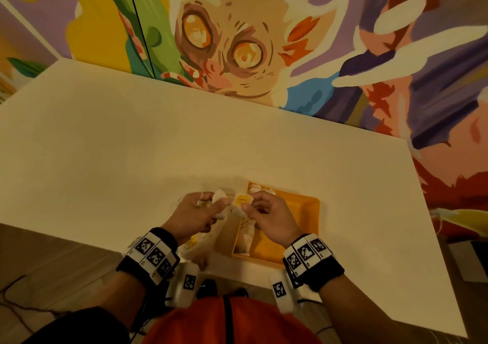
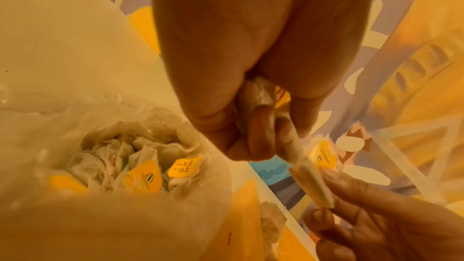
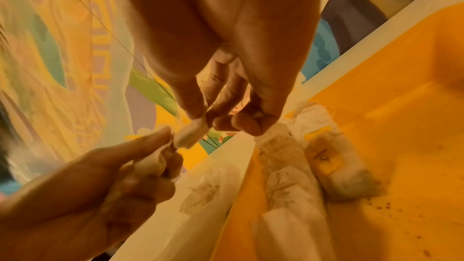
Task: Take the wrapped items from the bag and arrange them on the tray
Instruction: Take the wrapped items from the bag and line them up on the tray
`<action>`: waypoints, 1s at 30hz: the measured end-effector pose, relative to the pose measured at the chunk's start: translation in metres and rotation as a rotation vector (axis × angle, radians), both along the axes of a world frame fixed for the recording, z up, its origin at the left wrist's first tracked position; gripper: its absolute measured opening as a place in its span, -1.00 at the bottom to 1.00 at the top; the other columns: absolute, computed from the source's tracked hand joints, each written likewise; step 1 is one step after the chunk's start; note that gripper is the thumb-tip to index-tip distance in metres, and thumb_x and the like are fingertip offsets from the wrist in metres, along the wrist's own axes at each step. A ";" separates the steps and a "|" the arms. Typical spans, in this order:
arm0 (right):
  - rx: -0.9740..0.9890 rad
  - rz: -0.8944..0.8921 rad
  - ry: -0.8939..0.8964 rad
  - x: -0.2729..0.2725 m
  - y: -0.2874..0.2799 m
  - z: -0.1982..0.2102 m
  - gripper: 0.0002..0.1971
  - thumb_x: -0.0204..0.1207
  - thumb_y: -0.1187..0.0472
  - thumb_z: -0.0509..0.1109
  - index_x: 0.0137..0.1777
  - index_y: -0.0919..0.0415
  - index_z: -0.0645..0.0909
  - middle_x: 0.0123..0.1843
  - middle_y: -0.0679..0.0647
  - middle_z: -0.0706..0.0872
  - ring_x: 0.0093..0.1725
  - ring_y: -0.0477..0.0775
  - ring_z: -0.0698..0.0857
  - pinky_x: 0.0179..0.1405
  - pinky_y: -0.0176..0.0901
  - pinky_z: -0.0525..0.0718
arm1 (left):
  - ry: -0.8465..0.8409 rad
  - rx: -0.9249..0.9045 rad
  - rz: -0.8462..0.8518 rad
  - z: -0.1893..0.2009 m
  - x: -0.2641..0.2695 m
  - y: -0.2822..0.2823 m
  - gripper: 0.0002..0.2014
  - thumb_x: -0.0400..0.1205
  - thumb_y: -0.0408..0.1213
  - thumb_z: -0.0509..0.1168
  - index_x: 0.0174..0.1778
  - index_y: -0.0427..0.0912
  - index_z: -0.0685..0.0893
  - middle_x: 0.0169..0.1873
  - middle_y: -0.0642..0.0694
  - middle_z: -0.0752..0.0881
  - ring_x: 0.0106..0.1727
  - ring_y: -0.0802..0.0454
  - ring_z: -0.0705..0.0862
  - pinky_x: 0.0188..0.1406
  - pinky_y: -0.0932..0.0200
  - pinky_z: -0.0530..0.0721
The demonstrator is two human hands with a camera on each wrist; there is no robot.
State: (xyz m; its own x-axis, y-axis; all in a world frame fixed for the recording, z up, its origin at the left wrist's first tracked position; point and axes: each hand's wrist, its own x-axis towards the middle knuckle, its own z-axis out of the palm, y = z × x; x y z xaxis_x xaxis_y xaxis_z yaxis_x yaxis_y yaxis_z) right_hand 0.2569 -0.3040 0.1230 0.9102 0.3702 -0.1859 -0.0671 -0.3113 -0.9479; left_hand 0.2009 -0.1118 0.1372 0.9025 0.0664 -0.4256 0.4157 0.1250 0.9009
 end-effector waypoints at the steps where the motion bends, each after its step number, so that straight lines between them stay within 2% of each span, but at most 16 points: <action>1: -0.015 -0.029 0.004 0.003 -0.004 -0.001 -0.93 0.52 0.22 0.52 -0.05 0.11 0.68 -0.21 -0.04 0.75 -0.15 -0.14 0.74 -0.04 -0.34 0.64 | 0.013 -0.003 0.016 -0.002 0.000 0.000 -0.79 0.61 -0.20 0.41 -0.15 -0.30 0.75 -0.44 -0.17 0.65 -0.50 0.02 0.46 -0.56 0.22 0.36; 3: -0.043 -0.077 0.016 0.009 -0.013 -0.003 -0.91 0.51 0.22 0.52 -0.10 0.05 0.65 -0.21 -0.02 0.74 -0.19 -0.09 0.73 -0.09 -0.31 0.65 | 0.027 -0.010 0.026 -0.005 -0.001 -0.004 -0.68 0.61 -0.23 0.41 -0.03 -0.52 0.67 -0.39 -0.24 0.69 -0.46 -0.05 0.57 -0.56 0.19 0.45; 4: -0.064 -0.099 0.021 0.012 -0.018 -0.004 -0.89 0.51 0.22 0.52 -0.12 0.02 0.64 -0.22 -0.03 0.73 -0.22 -0.09 0.71 -0.14 -0.31 0.64 | 0.033 -0.015 0.026 -0.006 -0.002 -0.006 -0.67 0.62 -0.26 0.40 0.01 -0.56 0.65 -0.35 -0.27 0.71 -0.44 -0.07 0.63 -0.56 0.18 0.51; 6: -0.133 -0.129 0.044 0.019 -0.030 -0.010 -0.90 0.51 0.19 0.52 -0.12 0.02 0.64 -0.21 -0.03 0.74 -0.26 -0.09 0.68 -0.28 -0.30 0.59 | 0.057 -0.036 0.026 -0.006 -0.002 -0.010 -0.75 0.63 -0.32 0.38 0.07 -0.48 0.67 -0.23 -0.32 0.75 -0.36 -0.11 0.72 -0.54 0.16 0.61; 9: -0.261 -0.132 0.097 0.026 -0.046 -0.018 -0.92 0.52 0.15 0.51 -0.11 0.04 0.63 -0.16 0.04 0.75 -0.36 -0.10 0.62 -0.39 -0.25 0.52 | 0.063 -0.017 -0.016 -0.008 -0.002 -0.017 -0.86 0.64 -0.38 0.36 0.09 -0.22 0.74 -0.09 -0.27 0.79 -0.29 -0.16 0.76 -0.52 0.13 0.66; 12: -0.349 -0.059 0.220 0.026 -0.053 -0.019 -0.90 0.58 0.18 0.44 -0.01 0.19 0.63 -0.35 0.11 0.71 -0.54 -0.02 0.59 -0.53 -0.21 0.55 | 0.039 0.119 -0.079 -0.009 -0.001 -0.023 -0.85 0.65 -0.41 0.35 -0.01 -0.14 0.81 -0.14 -0.15 0.79 -0.31 -0.03 0.76 -0.52 0.20 0.64; 14: -0.421 0.011 0.297 0.023 -0.052 -0.019 -0.88 0.58 0.25 0.43 0.05 0.27 0.61 -0.41 0.14 0.73 -0.54 0.03 0.64 -0.48 -0.17 0.63 | 0.055 0.156 -0.086 -0.008 0.000 -0.027 -0.80 0.62 -0.49 0.34 -0.15 -0.16 0.83 -0.28 -0.08 0.77 -0.34 0.03 0.72 -0.49 0.22 0.65; 16: -0.474 0.036 0.347 0.021 -0.050 -0.020 -0.85 0.56 0.30 0.43 0.09 0.30 0.61 -0.35 0.16 0.78 -0.48 0.01 0.74 -0.44 -0.21 0.69 | 0.095 0.168 -0.071 -0.007 0.003 -0.030 -0.80 0.58 -0.51 0.35 -0.25 -0.18 0.82 -0.39 -0.05 0.74 -0.36 0.05 0.70 -0.43 0.17 0.68; 19: -0.559 0.045 0.375 0.019 -0.044 -0.022 -0.91 0.50 0.32 0.48 -0.07 0.22 0.63 -0.21 0.17 0.81 -0.37 -0.05 0.80 -0.49 -0.34 0.67 | 0.117 0.145 -0.061 -0.004 0.004 -0.031 -0.91 0.51 -0.50 0.42 -0.25 -0.25 0.79 -0.37 -0.12 0.74 -0.35 0.03 0.71 -0.29 0.09 0.75; 21: -0.583 0.040 0.382 0.018 -0.039 -0.025 -0.90 0.47 0.26 0.52 -0.11 0.28 0.67 -0.14 0.19 0.83 -0.28 0.02 0.83 -0.31 -0.20 0.79 | 0.095 0.109 -0.068 -0.002 0.002 -0.031 -0.96 0.50 -0.42 0.49 -0.27 -0.27 0.79 -0.35 -0.14 0.74 -0.29 0.00 0.71 -0.23 0.07 0.77; 23: -0.596 0.031 0.381 0.019 -0.035 -0.031 -0.77 0.47 0.18 0.52 -0.06 0.38 0.72 -0.13 0.21 0.83 -0.25 0.10 0.84 -0.11 0.04 0.83 | 0.068 0.122 -0.051 -0.001 0.000 -0.033 -0.87 0.49 -0.31 0.52 -0.29 -0.30 0.78 -0.37 -0.12 0.73 -0.29 -0.01 0.70 -0.25 0.07 0.77; 24: -0.604 0.023 0.389 0.020 -0.032 -0.032 -0.75 0.46 0.18 0.53 -0.02 0.38 0.73 -0.14 0.20 0.84 -0.27 0.09 0.84 -0.12 0.06 0.83 | 0.062 0.167 -0.048 -0.001 0.000 -0.034 -0.81 0.49 -0.24 0.53 -0.30 -0.31 0.77 -0.39 -0.13 0.72 -0.32 0.00 0.70 -0.29 0.09 0.77; 25: -0.632 0.015 0.398 0.021 -0.031 -0.032 -0.77 0.46 0.21 0.54 0.01 0.36 0.73 -0.15 0.17 0.84 -0.30 0.03 0.83 -0.19 -0.06 0.83 | 0.054 0.236 -0.053 -0.002 0.000 -0.035 -0.76 0.50 -0.19 0.53 -0.31 -0.32 0.77 -0.40 -0.13 0.72 -0.36 0.02 0.71 -0.36 0.13 0.76; 27: -0.694 -0.002 0.405 0.022 -0.030 -0.034 -0.78 0.43 0.28 0.57 0.05 0.30 0.72 -0.14 0.12 0.82 -0.35 -0.09 0.76 -0.47 -0.30 0.67 | 0.033 0.436 -0.087 -0.006 0.000 -0.037 -0.74 0.50 -0.12 0.53 -0.34 -0.26 0.76 -0.46 -0.01 0.74 -0.50 0.10 0.71 -0.52 0.23 0.68; 28: -0.715 -0.004 0.395 0.023 -0.030 -0.034 -0.75 0.40 0.29 0.59 0.06 0.26 0.71 -0.11 0.11 0.81 -0.32 -0.09 0.73 -0.51 -0.34 0.58 | 0.005 0.545 -0.111 -0.008 0.000 -0.038 -0.75 0.49 -0.11 0.53 -0.36 -0.21 0.76 -0.46 0.03 0.75 -0.54 0.13 0.70 -0.54 0.24 0.66; 30: -0.752 -0.011 0.393 0.023 -0.030 -0.034 -0.70 0.32 0.28 0.63 0.04 0.20 0.70 -0.06 0.08 0.80 -0.17 -0.01 0.74 -0.40 -0.29 0.63 | -0.065 0.702 -0.165 -0.014 0.002 -0.041 -0.81 0.46 -0.16 0.53 -0.36 -0.19 0.77 -0.39 -0.02 0.78 -0.44 0.13 0.70 -0.41 0.21 0.68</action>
